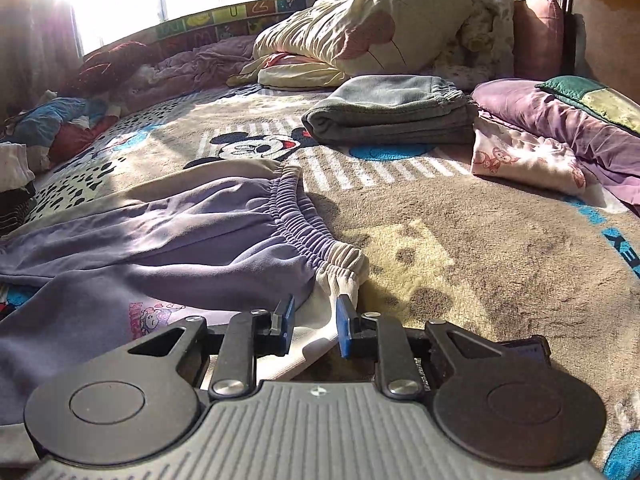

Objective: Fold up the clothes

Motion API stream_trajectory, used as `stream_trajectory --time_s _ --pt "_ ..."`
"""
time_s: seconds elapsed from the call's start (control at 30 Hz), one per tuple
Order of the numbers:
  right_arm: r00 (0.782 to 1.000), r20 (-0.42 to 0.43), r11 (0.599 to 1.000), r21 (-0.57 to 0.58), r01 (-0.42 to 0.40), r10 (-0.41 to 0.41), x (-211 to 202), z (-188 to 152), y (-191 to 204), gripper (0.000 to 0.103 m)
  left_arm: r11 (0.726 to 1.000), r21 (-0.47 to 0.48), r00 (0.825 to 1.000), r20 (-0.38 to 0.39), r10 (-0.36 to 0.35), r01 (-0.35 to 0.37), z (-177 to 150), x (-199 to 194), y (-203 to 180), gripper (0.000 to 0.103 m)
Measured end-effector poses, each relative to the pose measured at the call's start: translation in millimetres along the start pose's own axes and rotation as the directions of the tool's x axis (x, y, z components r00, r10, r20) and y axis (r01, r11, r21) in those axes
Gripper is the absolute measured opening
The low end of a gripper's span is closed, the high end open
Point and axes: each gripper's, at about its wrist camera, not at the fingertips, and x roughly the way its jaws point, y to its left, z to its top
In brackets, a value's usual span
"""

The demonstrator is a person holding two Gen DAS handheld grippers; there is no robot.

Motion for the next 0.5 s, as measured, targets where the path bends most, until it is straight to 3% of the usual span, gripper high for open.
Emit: stream_trajectory --time_s 0.1,0.17,0.23,0.43,0.5 --pt "0.998 -0.038 0.996 -0.074 -0.044 0.041 3.9 -9.6 17.3 0.025 0.998 -0.059 0.998 -0.053 0.025 -0.029 2.3 8.5 14.1 0.054" --pt "0.996 -0.087 0.991 -0.13 -0.044 0.033 9.4 -18.7 28.3 0.026 0.996 -0.084 0.999 -0.052 0.006 -0.01 6.3 3.8 15.2 0.054" --pt "0.997 -0.074 0.987 -0.158 -0.036 0.024 3.9 -24.0 30.9 0.026 0.995 -0.102 0.999 -0.046 0.001 -0.006 9.6 -0.1 17.7 0.054" --pt "0.997 -0.057 0.996 -0.063 -0.057 0.054 -21.0 -17.3 11.2 0.026 0.993 -0.122 0.999 -0.031 0.004 -0.008 20.2 -15.8 22.3 0.054" --pt "0.998 -0.042 0.998 -0.026 -0.054 0.053 -25.3 -10.6 0.0 0.026 0.998 -0.067 0.999 -0.035 0.013 -0.016 25.4 -25.5 19.1 0.054"
